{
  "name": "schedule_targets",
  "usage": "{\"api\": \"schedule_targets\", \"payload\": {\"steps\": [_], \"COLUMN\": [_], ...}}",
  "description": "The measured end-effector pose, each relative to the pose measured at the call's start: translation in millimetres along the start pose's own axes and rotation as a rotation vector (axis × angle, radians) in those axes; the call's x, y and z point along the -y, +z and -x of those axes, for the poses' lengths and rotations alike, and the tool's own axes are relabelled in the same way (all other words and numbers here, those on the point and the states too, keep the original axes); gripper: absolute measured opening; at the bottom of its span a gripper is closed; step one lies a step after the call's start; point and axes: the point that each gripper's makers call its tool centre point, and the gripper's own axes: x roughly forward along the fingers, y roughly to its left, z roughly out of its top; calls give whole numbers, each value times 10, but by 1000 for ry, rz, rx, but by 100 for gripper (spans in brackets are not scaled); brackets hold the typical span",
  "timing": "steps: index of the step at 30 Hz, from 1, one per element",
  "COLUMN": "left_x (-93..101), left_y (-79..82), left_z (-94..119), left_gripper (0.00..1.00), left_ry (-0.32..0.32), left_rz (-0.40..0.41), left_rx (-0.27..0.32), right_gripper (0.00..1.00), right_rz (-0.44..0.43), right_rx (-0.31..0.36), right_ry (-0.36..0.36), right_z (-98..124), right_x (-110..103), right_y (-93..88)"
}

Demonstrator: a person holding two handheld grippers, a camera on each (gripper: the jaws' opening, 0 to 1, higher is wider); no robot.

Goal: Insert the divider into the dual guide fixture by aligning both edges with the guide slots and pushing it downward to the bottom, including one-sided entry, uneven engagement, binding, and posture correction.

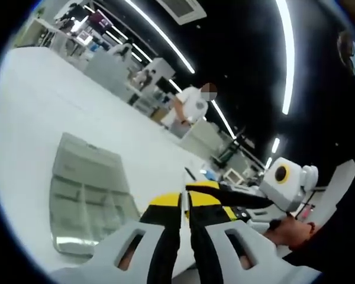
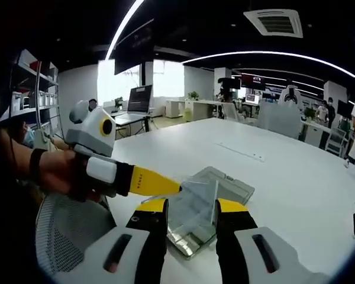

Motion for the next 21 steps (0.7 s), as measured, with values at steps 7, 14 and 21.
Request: {"api": "schedule_targets", "payload": {"steps": [7,14,21], "left_x": [-1,3,-73], "left_y": [-14,-7,21], "left_z": [5,22,57], "left_gripper": [0,0,0], "left_ry": [-2,-1,22], "left_rz": [-11,-61,-105], "left_rx": [-7,-26,-38], "right_gripper": [28,28,24], "right_rz": [1,6,16], "right_rx": [-8,-10,-24], "right_ry": [4,30,50], "right_z": [-5,-15,-16], "right_x": [-8,-32,-59], "right_y": [-16,-26,-39]}}
